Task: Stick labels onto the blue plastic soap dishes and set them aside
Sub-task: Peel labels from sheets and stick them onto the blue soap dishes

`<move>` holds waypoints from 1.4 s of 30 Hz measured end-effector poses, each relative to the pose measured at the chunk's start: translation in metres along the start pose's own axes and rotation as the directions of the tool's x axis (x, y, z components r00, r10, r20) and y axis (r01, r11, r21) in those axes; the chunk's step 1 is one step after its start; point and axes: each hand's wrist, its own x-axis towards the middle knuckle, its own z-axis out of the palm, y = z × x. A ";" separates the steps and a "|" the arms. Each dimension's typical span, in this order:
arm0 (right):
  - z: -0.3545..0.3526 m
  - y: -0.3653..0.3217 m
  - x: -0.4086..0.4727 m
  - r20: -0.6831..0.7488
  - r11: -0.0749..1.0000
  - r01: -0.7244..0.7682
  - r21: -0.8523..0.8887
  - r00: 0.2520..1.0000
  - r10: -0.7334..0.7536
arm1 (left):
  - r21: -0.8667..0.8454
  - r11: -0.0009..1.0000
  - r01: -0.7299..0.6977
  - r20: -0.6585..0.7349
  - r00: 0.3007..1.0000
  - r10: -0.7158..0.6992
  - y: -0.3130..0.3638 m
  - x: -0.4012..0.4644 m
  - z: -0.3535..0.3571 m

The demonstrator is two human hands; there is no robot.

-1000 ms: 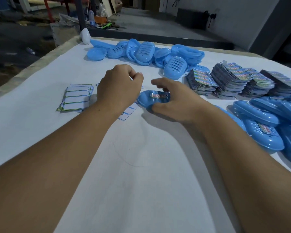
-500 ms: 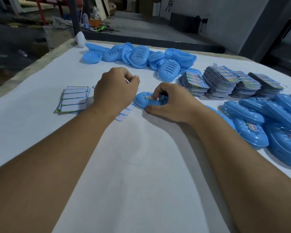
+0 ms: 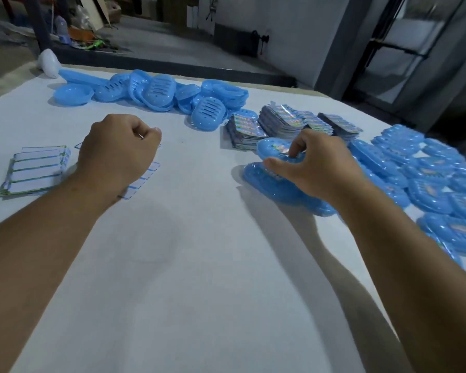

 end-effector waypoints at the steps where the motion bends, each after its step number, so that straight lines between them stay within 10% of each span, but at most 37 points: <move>1: -0.007 0.010 -0.002 -0.019 0.999 -0.040 -0.017 0.999 0.040 | 0.000 1.000 0.000 0.001 1.000 0.000 0.001 -0.001 0.000; 20: -0.046 0.064 -0.022 0.009 0.972 -0.184 -0.149 0.982 0.187 | -0.033 0.999 -0.013 0.023 1.000 0.014 0.006 -0.006 0.000; 31: -0.011 -0.010 0.009 -0.138 0.999 0.022 -0.026 0.990 -0.025 | -0.046 0.999 0.020 0.029 0.999 -0.019 -0.003 0.001 -0.002; 42: 0.087 -0.119 0.049 0.201 0.982 0.132 0.133 0.967 -0.158 | 0.008 0.997 0.071 0.024 0.997 -0.071 -0.018 0.013 -0.004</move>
